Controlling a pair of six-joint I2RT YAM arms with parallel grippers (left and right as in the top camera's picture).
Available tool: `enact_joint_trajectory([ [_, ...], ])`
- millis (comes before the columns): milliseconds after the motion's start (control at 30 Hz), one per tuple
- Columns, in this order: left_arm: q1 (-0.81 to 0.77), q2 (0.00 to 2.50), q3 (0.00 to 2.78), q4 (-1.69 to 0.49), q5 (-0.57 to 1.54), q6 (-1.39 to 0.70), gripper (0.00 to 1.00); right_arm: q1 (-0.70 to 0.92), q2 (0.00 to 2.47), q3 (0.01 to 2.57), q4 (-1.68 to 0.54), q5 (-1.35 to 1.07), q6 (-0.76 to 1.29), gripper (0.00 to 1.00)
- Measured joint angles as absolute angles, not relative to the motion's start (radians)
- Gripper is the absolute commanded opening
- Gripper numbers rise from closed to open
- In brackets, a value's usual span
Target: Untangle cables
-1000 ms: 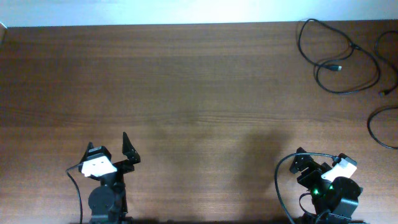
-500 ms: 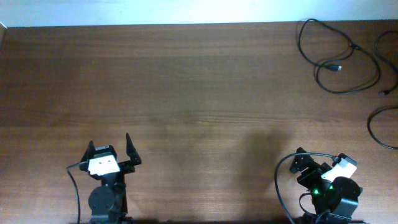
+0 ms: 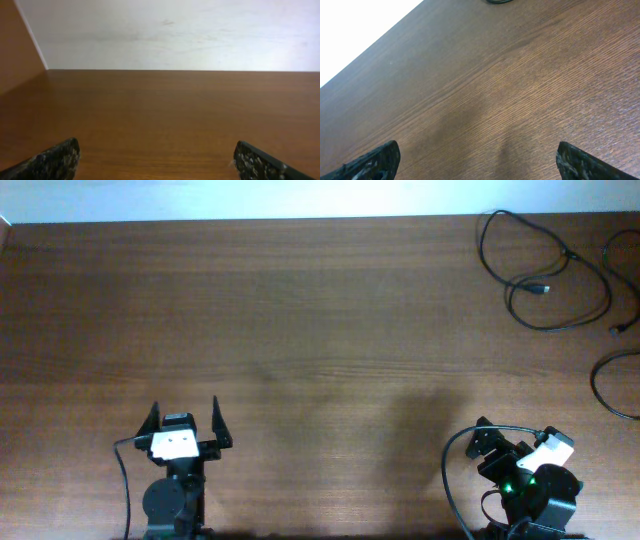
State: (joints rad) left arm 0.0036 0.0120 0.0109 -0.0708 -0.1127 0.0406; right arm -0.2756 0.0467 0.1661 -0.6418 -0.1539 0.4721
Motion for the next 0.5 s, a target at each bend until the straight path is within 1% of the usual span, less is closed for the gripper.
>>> enact_joint_trajectory([
  [200, 0.004, 0.012, 0.011, -0.075, -0.056, 0.061, 0.98, -0.276, 0.047, 0.166, -0.642, -0.154, 0.472, 0.99],
  [500, 0.004, 0.012, 0.011, -0.076, -0.048, 0.061, 0.99, -0.276, 0.047, 0.166, -0.642, -0.154, 0.471, 0.99],
])
